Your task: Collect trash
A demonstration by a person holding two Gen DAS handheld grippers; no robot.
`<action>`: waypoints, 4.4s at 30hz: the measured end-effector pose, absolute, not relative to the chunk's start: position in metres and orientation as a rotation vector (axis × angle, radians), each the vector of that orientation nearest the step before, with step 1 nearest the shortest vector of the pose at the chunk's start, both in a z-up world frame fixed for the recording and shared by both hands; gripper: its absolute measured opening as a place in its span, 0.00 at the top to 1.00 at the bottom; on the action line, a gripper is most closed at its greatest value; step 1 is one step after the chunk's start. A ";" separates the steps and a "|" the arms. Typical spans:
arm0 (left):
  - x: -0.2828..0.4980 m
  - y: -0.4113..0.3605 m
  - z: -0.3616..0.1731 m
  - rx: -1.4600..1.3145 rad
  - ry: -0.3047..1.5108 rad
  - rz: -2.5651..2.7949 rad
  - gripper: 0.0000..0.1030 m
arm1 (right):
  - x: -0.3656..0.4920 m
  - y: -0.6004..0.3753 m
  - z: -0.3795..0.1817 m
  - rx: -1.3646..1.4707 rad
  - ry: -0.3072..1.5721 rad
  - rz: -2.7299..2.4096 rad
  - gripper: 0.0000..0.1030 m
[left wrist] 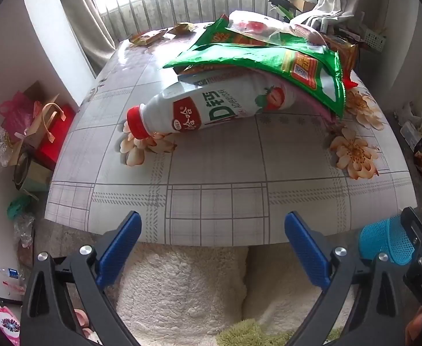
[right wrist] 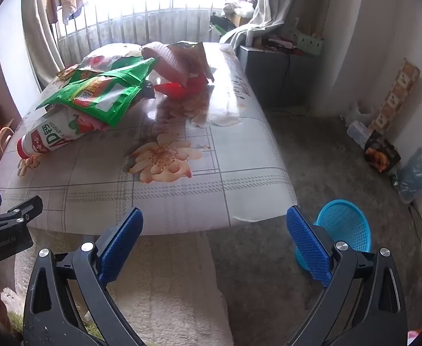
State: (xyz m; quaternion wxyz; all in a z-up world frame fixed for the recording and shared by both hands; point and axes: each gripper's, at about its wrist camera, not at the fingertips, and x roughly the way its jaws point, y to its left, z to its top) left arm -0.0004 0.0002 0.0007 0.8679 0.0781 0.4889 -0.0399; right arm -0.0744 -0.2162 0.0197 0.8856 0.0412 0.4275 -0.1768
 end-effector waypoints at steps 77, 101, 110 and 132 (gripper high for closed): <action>-0.005 0.003 0.001 0.169 1.029 -0.092 0.05 | -0.076 -0.213 0.024 0.078 0.876 -0.348 0.08; 0.023 0.011 0.002 0.155 0.992 -0.022 0.05 | -0.052 -0.221 0.021 0.103 0.853 -0.285 0.08; 0.047 0.026 0.022 0.102 0.920 -0.041 0.05 | -0.022 -0.216 0.036 0.069 0.752 -0.248 0.08; 0.202 0.007 0.083 -0.233 0.853 -0.543 0.06 | 0.027 -0.216 0.062 0.023 0.659 -0.169 0.08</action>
